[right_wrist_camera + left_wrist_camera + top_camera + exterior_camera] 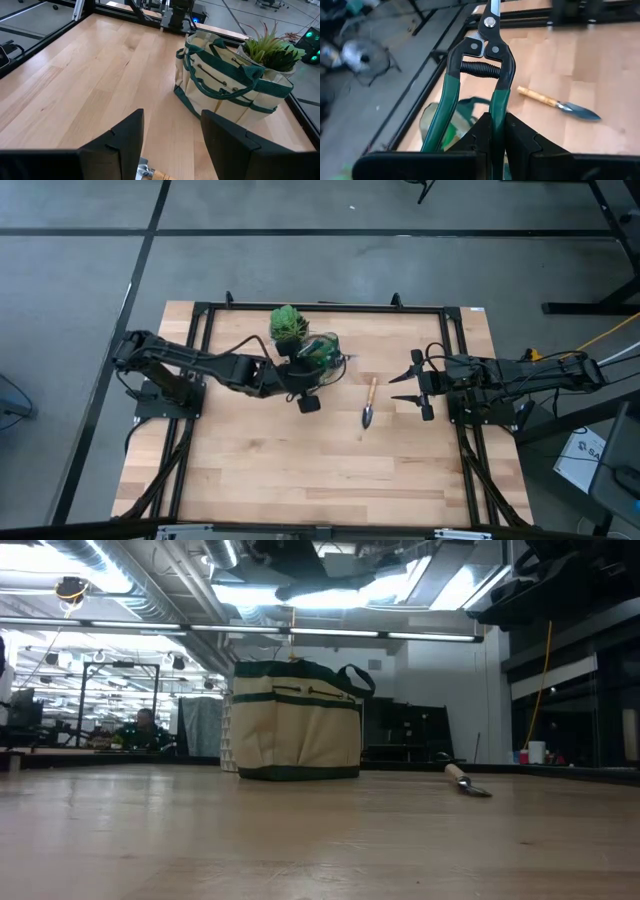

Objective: Pick & Place Garden tools in Gardening bag
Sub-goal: Put the green fruit pruner into the white gardening bag

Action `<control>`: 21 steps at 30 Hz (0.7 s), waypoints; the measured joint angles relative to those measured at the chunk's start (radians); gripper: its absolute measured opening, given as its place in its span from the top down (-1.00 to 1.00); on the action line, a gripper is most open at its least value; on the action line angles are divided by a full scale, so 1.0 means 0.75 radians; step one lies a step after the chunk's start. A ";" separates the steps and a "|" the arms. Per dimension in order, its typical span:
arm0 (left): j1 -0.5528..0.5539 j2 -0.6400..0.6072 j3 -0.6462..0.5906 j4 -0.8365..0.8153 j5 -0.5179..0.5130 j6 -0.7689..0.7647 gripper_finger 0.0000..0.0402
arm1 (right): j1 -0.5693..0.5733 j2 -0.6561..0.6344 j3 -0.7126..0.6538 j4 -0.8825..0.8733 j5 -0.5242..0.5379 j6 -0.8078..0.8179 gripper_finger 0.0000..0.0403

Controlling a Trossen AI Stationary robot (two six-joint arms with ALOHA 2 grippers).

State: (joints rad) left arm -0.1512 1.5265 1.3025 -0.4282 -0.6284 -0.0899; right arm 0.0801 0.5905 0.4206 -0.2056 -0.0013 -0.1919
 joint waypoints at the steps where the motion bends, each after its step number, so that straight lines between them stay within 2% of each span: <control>1: 0.014 0.000 0.000 -0.010 -0.002 -0.032 0.86 | 0.000 0.000 0.000 0.000 0.000 0.000 0.00; 9: 0.125 0.003 -0.059 -0.153 0.010 -0.353 0.86 | 0.000 0.000 0.000 0.000 0.000 0.000 0.00; 14: 0.160 0.017 -0.119 -0.100 0.093 -0.462 0.86 | 0.000 0.000 0.000 0.000 0.000 0.000 0.00; 21: 0.170 0.016 -0.171 -0.053 0.094 -0.620 0.86 | 0.000 0.000 0.000 0.000 0.000 0.000 0.00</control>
State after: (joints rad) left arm -0.0238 1.5387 1.1744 -0.4678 -0.5579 -0.5550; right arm 0.0803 0.5906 0.4206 -0.2057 -0.0013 -0.1917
